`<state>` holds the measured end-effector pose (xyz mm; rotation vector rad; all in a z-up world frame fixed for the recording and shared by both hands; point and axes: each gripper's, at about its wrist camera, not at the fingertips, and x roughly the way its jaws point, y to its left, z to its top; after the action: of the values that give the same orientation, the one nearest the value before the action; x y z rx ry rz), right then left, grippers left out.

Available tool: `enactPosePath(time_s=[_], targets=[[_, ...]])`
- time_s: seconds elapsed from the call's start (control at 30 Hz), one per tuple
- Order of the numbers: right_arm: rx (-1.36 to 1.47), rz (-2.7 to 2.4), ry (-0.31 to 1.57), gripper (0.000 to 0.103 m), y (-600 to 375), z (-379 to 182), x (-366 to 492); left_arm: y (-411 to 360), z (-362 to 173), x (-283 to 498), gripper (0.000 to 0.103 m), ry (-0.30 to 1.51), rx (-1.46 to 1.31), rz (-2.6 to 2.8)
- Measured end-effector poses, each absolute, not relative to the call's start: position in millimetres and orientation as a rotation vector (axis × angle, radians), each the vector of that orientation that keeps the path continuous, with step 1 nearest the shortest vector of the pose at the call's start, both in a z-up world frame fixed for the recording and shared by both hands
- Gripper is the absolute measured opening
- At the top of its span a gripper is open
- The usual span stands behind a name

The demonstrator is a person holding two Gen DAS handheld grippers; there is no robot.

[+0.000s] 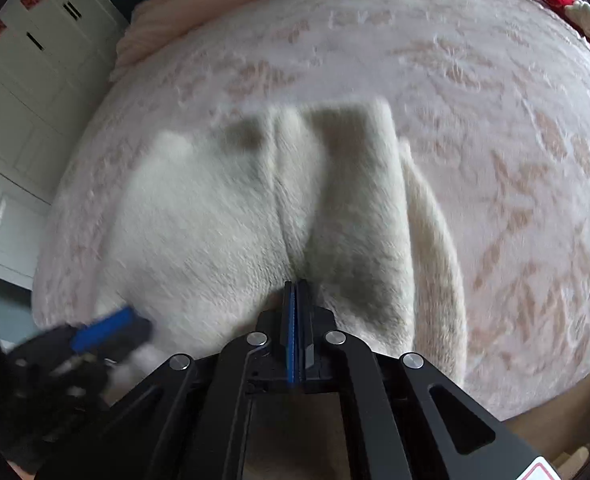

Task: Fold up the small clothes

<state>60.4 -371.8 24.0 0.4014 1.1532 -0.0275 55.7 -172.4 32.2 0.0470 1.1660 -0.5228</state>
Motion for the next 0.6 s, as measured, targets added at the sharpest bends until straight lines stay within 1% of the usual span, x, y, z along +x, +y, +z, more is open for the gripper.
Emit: enactPosePath(time_s=[0.03,0.1,0.2,0.27,0.33,0.43,0.47,0.53,0.57,0.6], targets=[[0.431,-0.029,1.128,0.000,-374,22,56,-174,31,55,0.025,1.169,0.053,-0.525],[0.468,-0.042,1.108,0.001,-377,41,53,-177,33,54,0.025,1.155,0.075,-0.514],[0.412,-0.027,1.039,0.002,-369,81,35,-177,34,53,0.026,1.158,0.085,-0.513],[0.374,-0.002,1.045,0.003,-359,90,19,-175,33,56,0.026,1.165,0.071,-0.514],[0.346,0.009,1.097,0.003,-351,78,8,-175,33,56,0.026,1.166,0.070,-0.514],[0.311,-0.027,1.210,0.000,-343,29,5,-172,39,52,0.026,1.162,0.053,-0.524],[0.326,-0.037,1.214,0.000,-343,25,2,-168,43,49,0.026,1.168,0.025,-0.550],[0.327,-0.048,1.189,0.002,-339,45,0,-152,54,40,0.026,1.165,-0.004,-0.565],[0.310,-0.031,1.153,0.003,-332,64,-2,-140,60,35,0.028,1.153,-0.009,-0.555],[0.305,0.006,1.121,0.004,-324,80,-2,-123,66,29,0.037,1.144,-0.020,-0.533]])
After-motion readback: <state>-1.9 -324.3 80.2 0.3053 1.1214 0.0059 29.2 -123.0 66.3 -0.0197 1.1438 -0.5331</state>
